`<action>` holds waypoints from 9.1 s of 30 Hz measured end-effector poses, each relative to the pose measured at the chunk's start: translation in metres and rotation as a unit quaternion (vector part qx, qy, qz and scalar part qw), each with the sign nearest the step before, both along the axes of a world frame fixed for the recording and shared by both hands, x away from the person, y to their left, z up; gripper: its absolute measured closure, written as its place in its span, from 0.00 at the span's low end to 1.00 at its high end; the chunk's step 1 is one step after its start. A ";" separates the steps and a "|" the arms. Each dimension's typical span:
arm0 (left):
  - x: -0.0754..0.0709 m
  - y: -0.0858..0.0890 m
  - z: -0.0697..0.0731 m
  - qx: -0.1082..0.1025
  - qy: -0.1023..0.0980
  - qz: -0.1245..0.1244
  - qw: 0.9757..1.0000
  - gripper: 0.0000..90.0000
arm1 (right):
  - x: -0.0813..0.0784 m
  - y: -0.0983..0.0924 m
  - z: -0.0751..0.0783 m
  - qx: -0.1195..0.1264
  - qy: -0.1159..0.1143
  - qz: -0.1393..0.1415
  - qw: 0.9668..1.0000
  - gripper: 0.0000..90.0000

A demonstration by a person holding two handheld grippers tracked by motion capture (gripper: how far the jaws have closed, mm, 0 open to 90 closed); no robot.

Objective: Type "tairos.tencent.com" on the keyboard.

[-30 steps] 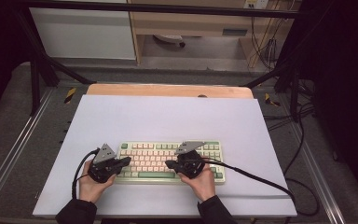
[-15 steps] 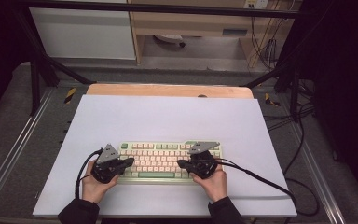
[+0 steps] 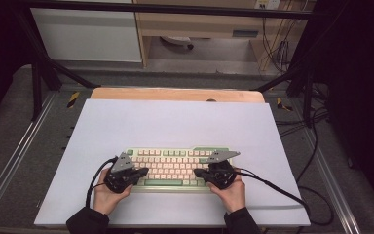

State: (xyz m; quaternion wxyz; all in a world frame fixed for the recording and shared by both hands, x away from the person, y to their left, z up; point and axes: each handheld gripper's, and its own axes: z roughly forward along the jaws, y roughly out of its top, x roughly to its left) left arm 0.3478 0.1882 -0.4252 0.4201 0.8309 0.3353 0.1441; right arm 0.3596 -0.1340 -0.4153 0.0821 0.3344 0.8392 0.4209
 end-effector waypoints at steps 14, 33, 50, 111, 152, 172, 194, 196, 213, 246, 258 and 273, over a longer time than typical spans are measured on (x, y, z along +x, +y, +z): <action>0.001 -0.017 -0.006 0.015 0.004 -0.014 1.000 1.00 | 0.000 -0.003 -0.001 0.004 -0.001 -0.001 1.000 1.00; 0.001 -0.016 -0.010 0.016 0.004 -0.012 1.000 1.00 | 0.000 -0.005 -0.001 0.004 0.000 -0.003 1.000 1.00; -0.002 -0.008 -0.004 0.006 -0.001 -0.008 1.000 1.00 | 0.000 -0.005 -0.001 0.005 0.001 -0.003 1.000 1.00; 0.034 -0.006 0.000 0.014 0.003 0.036 0.999 0.99 | 0.000 -0.005 -0.001 0.005 0.000 -0.002 1.000 1.00; 0.015 0.009 0.000 0.006 -0.002 0.027 1.000 1.00 | -0.003 -0.002 0.002 0.010 -0.003 0.005 1.000 1.00; 0.006 0.018 0.001 0.003 -0.004 0.024 1.000 1.00 | -0.003 0.023 0.008 0.012 -0.007 0.025 1.000 1.00; 0.005 0.019 0.001 0.000 -0.006 0.023 1.000 1.00 | 0.006 0.068 -0.005 0.011 -0.001 0.043 0.999 1.00; 0.005 0.019 0.001 -0.001 -0.005 0.022 1.000 1.00 | 0.007 0.070 -0.007 0.011 0.001 0.044 0.999 1.00; 0.006 0.019 0.000 -0.001 -0.004 0.023 1.000 1.00 | 0.010 0.078 -0.018 0.008 0.011 0.049 0.999 1.00; 0.004 0.017 0.001 -0.002 -0.005 0.021 1.000 1.00 | 0.007 0.038 0.005 -0.007 -0.004 0.029 1.000 1.00; 0.003 0.011 0.002 -0.001 -0.005 0.017 1.000 1.00 | 0.004 0.016 0.001 -0.006 -0.001 0.012 1.000 1.00; 0.005 -0.005 0.010 -0.004 -0.008 0.009 1.000 0.99 | 0.001 0.003 -0.001 -0.003 -0.001 0.005 1.000 1.00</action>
